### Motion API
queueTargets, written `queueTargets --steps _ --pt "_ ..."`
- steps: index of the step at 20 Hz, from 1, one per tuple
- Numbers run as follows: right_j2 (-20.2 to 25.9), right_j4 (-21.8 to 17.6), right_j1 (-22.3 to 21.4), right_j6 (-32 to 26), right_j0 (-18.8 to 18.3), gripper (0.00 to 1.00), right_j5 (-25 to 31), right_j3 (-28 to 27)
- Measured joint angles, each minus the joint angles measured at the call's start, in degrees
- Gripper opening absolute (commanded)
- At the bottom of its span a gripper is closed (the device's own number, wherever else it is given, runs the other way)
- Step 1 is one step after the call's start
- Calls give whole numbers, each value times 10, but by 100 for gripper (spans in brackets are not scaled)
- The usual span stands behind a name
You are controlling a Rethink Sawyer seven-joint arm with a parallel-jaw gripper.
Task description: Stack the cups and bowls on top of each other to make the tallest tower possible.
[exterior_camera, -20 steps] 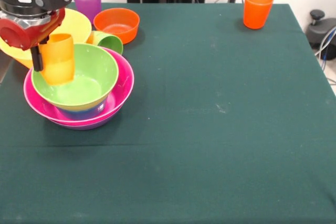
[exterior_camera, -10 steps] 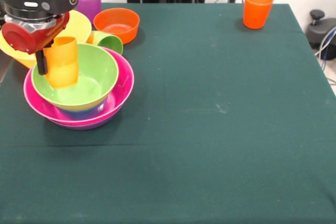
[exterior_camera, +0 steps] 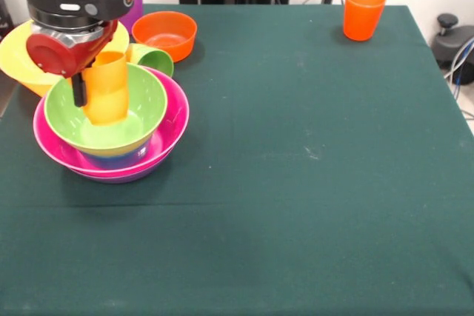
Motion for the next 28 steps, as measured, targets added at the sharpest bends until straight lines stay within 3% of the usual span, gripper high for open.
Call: queueTargets --steps 28 --pt "0 0 -27 0 9 0 0 19"
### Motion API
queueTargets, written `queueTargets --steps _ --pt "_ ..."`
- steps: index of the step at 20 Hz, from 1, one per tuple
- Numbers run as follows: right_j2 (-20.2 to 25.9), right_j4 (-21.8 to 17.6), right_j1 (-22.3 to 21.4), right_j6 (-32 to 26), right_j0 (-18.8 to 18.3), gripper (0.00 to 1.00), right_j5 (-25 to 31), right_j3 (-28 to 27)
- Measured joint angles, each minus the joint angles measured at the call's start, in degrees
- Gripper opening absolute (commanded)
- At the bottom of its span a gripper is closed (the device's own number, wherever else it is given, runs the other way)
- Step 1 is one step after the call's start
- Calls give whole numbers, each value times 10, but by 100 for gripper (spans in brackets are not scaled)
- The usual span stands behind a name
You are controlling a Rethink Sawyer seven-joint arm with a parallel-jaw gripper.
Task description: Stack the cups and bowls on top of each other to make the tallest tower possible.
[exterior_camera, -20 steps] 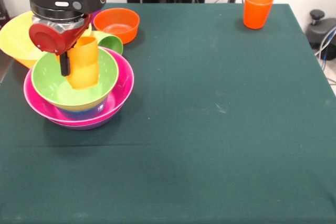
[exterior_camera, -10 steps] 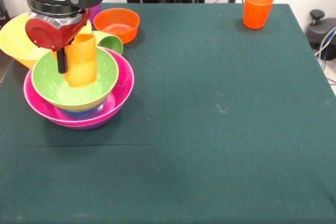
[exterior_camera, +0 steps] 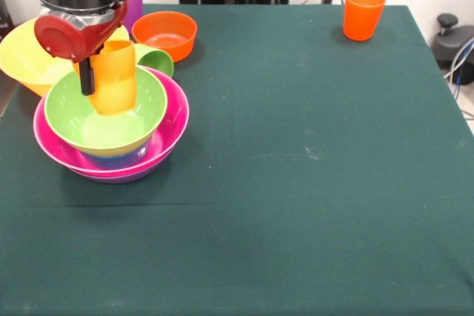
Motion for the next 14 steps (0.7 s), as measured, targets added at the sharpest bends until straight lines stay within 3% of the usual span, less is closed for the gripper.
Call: queueTargets --steps 4,5,14 --pt "0 0 -5 0 -2 0 0 9" --pt "0 0 -11 0 -4 100 0 17" --pt "0 0 -19 0 -9 100 0 35"
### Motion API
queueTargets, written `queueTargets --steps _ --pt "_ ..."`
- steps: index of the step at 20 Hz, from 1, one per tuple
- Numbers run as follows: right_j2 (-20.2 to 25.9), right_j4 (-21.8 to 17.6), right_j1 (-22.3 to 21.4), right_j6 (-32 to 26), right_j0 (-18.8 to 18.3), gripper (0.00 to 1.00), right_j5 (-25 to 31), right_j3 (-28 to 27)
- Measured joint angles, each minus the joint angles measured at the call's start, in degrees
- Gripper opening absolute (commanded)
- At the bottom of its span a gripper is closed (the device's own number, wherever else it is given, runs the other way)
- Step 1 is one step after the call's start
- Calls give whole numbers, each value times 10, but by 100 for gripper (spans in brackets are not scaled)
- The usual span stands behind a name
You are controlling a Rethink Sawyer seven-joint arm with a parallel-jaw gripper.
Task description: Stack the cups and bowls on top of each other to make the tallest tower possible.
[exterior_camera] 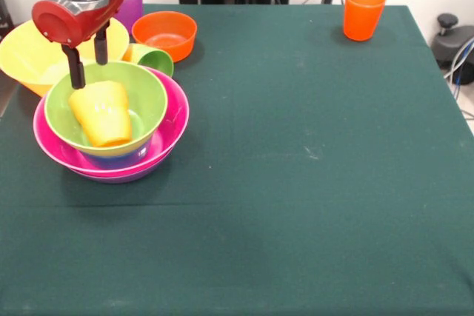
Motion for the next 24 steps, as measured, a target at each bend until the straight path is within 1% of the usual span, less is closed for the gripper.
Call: queueTargets --steps 6,24 --pt "0 0 -6 0 0 100 0 8" --pt "0 0 -6 0 -3 100 -1 16"
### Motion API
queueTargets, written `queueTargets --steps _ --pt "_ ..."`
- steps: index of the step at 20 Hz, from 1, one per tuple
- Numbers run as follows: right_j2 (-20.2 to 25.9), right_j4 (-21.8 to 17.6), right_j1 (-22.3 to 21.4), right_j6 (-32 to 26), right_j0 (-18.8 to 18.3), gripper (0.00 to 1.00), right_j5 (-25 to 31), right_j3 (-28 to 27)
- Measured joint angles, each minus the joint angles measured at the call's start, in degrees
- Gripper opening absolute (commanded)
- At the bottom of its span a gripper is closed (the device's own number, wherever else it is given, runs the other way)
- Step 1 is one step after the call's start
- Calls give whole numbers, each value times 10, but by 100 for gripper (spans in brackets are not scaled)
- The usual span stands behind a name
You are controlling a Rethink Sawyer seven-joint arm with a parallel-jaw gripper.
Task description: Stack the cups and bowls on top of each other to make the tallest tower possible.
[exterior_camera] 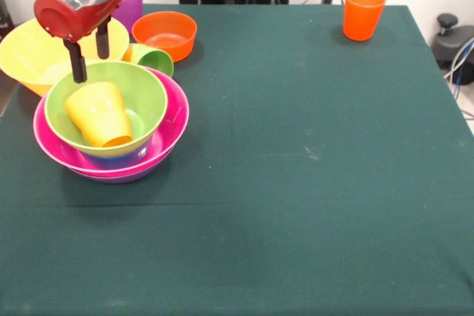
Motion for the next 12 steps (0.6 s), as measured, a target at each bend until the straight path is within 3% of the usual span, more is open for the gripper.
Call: queueTargets --steps 12 --pt "0 0 7 0 0 100 -31 0"
